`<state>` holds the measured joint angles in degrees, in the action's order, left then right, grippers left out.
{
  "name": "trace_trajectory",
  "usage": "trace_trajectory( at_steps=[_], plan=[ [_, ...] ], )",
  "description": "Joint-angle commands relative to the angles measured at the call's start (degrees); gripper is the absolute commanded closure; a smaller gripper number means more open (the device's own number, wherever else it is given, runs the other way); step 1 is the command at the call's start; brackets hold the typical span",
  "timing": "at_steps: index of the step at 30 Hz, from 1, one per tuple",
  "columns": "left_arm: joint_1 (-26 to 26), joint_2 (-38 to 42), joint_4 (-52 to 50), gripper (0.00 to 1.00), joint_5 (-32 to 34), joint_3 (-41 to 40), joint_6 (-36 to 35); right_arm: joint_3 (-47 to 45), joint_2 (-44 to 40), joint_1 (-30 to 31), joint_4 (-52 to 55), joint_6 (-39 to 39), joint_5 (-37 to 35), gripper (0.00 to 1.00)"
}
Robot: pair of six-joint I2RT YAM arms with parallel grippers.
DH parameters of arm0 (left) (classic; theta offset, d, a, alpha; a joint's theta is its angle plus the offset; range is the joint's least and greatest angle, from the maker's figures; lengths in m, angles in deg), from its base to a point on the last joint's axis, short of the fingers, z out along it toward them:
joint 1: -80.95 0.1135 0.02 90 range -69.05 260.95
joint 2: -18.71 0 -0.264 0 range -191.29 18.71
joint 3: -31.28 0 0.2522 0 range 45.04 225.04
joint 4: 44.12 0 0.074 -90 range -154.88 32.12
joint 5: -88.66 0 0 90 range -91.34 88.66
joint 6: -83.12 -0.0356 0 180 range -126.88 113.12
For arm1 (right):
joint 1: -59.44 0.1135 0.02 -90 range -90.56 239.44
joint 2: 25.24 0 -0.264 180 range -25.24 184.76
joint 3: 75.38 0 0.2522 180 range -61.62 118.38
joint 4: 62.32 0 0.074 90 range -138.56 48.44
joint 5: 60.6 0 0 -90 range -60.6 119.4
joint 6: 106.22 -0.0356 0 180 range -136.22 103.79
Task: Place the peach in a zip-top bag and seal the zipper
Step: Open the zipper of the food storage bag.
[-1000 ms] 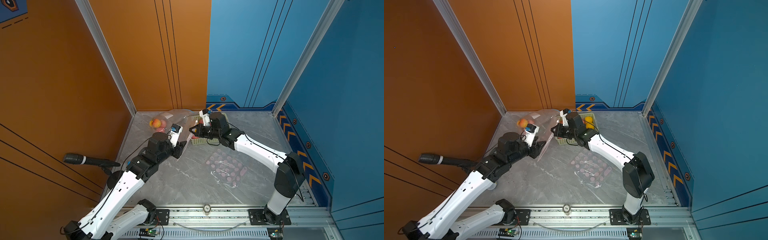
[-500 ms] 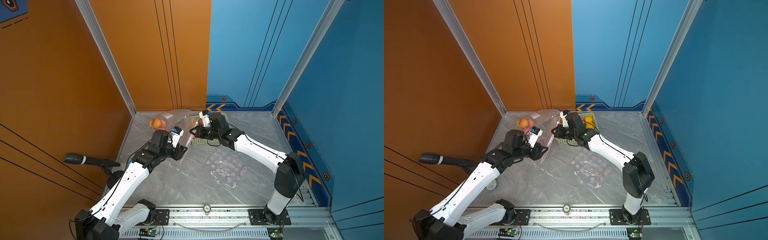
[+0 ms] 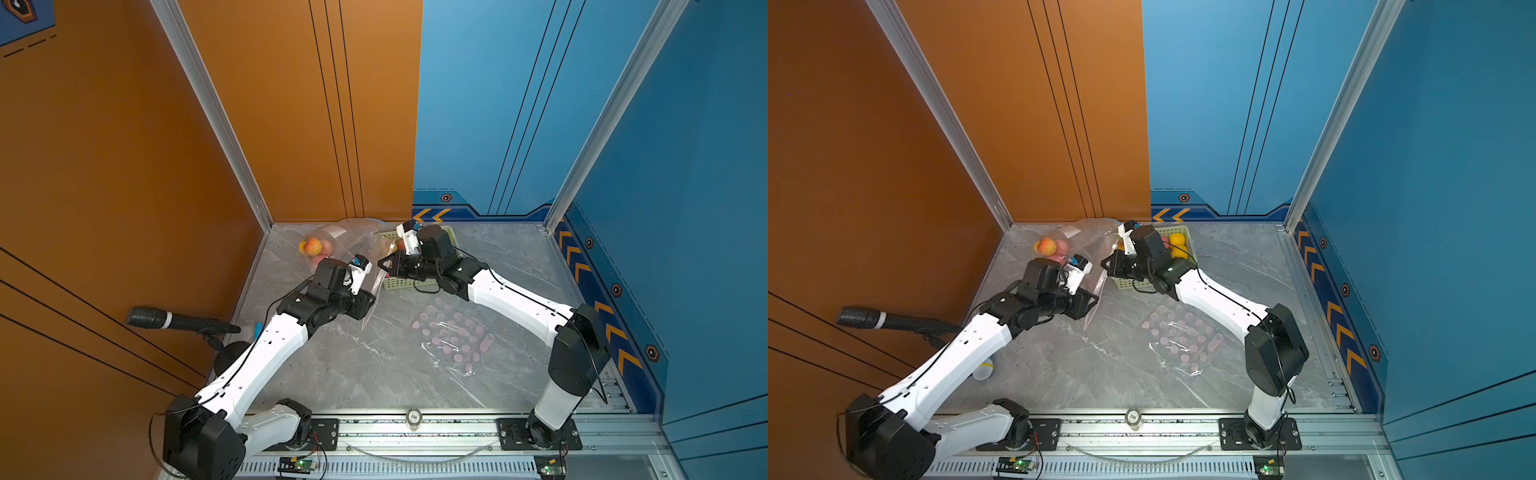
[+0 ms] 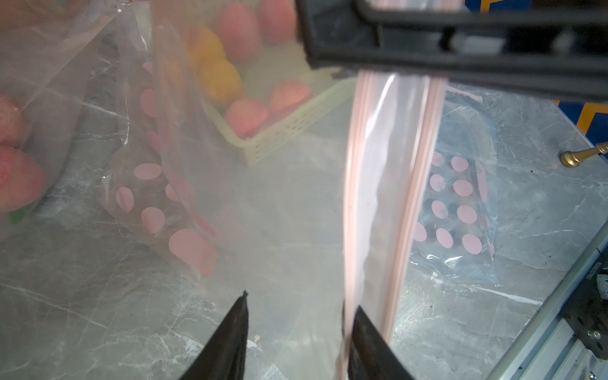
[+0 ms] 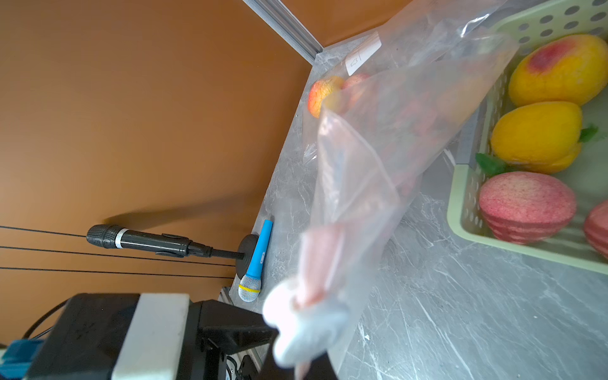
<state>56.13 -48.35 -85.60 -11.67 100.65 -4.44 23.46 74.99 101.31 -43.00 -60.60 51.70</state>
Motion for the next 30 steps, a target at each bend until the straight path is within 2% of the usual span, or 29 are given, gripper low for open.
trace_trajectory(
  at_steps=[1,5,7,8,10,13,17,20,23,30],
  plan=[
    [-1.8,-0.9,3.3,0.58,5.0,1.4,0.7,2.1,-0.2,0.5,1.1,0.8,0.3,1.0],
    [-4.8,-1.9,7.3,0.71,11.0,1.1,1.0,2.2,-0.2,0.7,1.3,0.8,0.1,1.0],
    [-5.4,-2.3,8.4,0.93,13.4,1.0,1.7,2.3,-0.2,0.6,1.9,1.2,-0.2,0.99],
    [-5.5,-2.3,8.8,0.99,14.0,1.0,2.5,2.4,-0.3,0.7,2.6,1.7,-0.4,0.95],
    [-5.2,-1.8,8.7,1.0,14.4,1.2,4.6,2.2,-0.9,0.8,4.3,3.0,-1.3,0.83],
    [-5.1,-0.1,7.4,1.0,14.3,1.6,8.8,1.9,-2.0,1.2,7.6,5.8,-4.6,0.72],
    [-5.3,2.0,5.6,1.0,13.8,2.5,13.8,2.4,-2.6,2.3,10.7,8.4,-7.7,0.66],
    [-6.1,2.5,2.9,1.0,17.1,3.0,16.7,3.9,-2.0,3.5,13.2,9.8,-9.5,0.65],
    [-6.6,2.3,-0.2,1.0,20.8,6.4,18.5,4.6,-2.0,4.7,13.9,11.1,-9.8,0.57],
    [-7.0,2.0,-2.1,1.0,21.4,7.8,20.6,5.0,-4.1,6.3,13.7,12.0,-11.1,0.37]
  ],
)
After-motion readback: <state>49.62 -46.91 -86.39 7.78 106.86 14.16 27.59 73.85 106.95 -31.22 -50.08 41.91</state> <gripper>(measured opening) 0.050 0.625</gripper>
